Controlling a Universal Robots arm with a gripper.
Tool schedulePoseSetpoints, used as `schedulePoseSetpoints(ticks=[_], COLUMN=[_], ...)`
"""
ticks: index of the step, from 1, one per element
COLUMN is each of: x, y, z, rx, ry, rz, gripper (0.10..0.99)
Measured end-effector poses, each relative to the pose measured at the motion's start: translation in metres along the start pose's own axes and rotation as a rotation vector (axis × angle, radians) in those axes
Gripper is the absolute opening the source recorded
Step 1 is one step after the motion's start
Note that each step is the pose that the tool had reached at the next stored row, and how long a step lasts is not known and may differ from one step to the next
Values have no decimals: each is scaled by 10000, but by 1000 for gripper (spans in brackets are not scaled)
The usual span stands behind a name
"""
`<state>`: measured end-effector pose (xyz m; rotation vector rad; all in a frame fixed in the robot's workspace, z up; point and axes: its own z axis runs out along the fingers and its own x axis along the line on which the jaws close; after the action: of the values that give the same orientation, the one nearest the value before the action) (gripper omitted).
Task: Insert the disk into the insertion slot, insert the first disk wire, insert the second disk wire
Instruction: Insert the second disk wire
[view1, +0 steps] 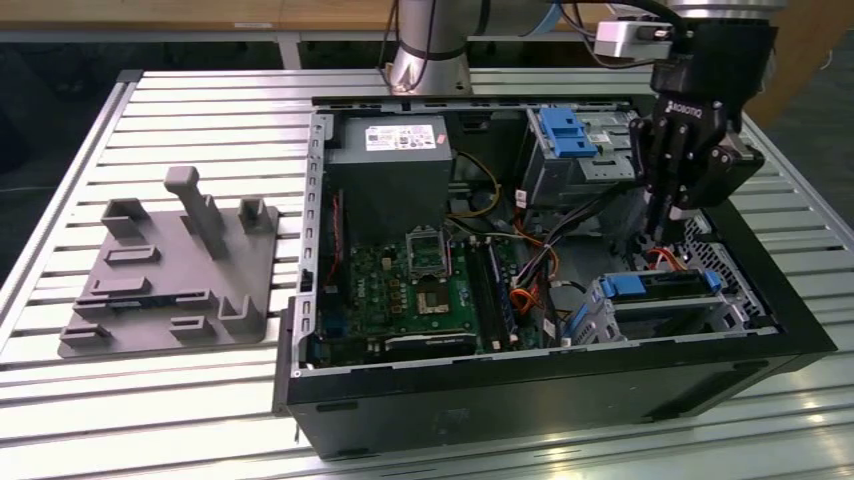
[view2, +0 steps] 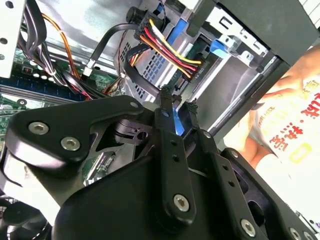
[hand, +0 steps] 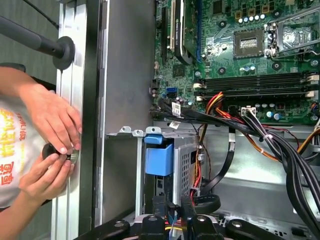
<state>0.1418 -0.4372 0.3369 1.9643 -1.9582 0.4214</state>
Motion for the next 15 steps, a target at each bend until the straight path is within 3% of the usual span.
schedulePoseSetpoints(ticks=[2,3,11,15], x=[-7,-10,-16,27], y=[0,-1,-1,-2], z=[2,3,10,32], rx=[0,0,0,2], ry=[3,4,7,-102], rz=[0,-1,-1,-5], gripper=[255,196,196,196])
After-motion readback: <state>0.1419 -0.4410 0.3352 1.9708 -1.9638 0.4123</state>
